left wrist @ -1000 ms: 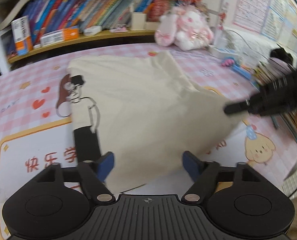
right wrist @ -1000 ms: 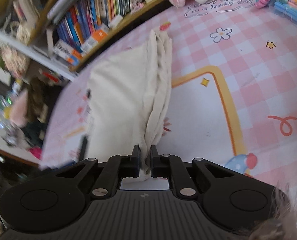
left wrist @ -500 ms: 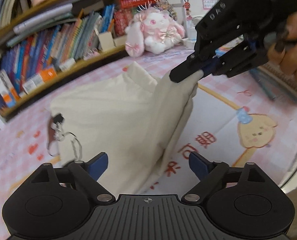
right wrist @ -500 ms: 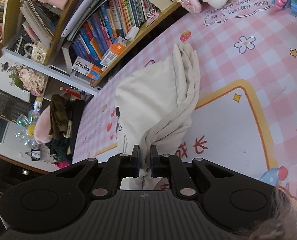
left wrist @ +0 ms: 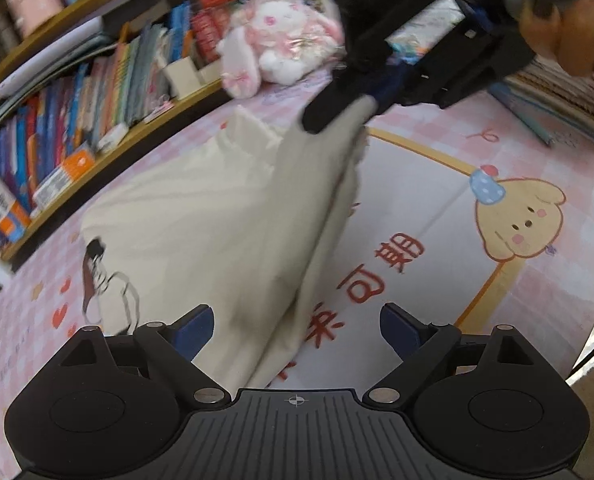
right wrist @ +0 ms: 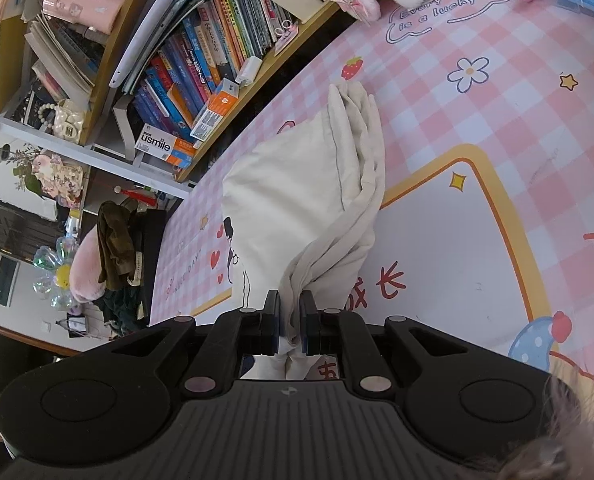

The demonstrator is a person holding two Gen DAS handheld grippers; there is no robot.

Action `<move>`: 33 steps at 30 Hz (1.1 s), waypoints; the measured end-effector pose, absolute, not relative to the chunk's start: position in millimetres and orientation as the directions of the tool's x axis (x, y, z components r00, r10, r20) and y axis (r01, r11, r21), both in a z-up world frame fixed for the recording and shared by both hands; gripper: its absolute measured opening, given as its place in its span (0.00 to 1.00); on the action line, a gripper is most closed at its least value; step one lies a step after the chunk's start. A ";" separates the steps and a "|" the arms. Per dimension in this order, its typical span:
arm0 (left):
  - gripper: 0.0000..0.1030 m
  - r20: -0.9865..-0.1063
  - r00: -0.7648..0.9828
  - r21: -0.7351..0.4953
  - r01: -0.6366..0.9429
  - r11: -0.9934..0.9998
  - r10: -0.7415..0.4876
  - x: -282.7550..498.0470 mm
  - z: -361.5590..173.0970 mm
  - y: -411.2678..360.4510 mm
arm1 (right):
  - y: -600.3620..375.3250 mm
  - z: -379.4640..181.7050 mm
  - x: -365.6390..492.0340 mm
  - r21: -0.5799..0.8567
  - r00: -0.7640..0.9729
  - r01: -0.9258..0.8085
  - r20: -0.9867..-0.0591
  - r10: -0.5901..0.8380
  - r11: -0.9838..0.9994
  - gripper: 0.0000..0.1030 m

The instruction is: Fold clothes

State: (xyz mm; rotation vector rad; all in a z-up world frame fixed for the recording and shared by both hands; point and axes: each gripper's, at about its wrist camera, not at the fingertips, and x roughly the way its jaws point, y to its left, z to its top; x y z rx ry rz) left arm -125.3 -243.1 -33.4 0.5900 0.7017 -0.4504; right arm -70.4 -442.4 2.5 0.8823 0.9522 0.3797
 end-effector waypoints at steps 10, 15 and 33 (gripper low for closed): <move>0.90 -0.663 0.746 0.434 0.456 0.777 -0.068 -103.4 -37.0 -240.1 | -450.2 -4.1 -77.9 0.764 0.540 0.104 -0.581 0.608 0.637 0.11; 0.90 -0.663 0.745 0.414 0.446 0.793 -0.073 -97.7 -30.4 -234.7 | -445.2 -1.8 -86.7 0.615 0.534 0.045 -0.681 0.501 0.787 0.44; 0.90 -0.693 0.712 0.328 0.455 0.828 -0.116 -86.1 -19.2 -229.8 | -313.5 -42.0 -158.1 -0.579 0.723 -0.663 -0.659 0.206 0.474 0.78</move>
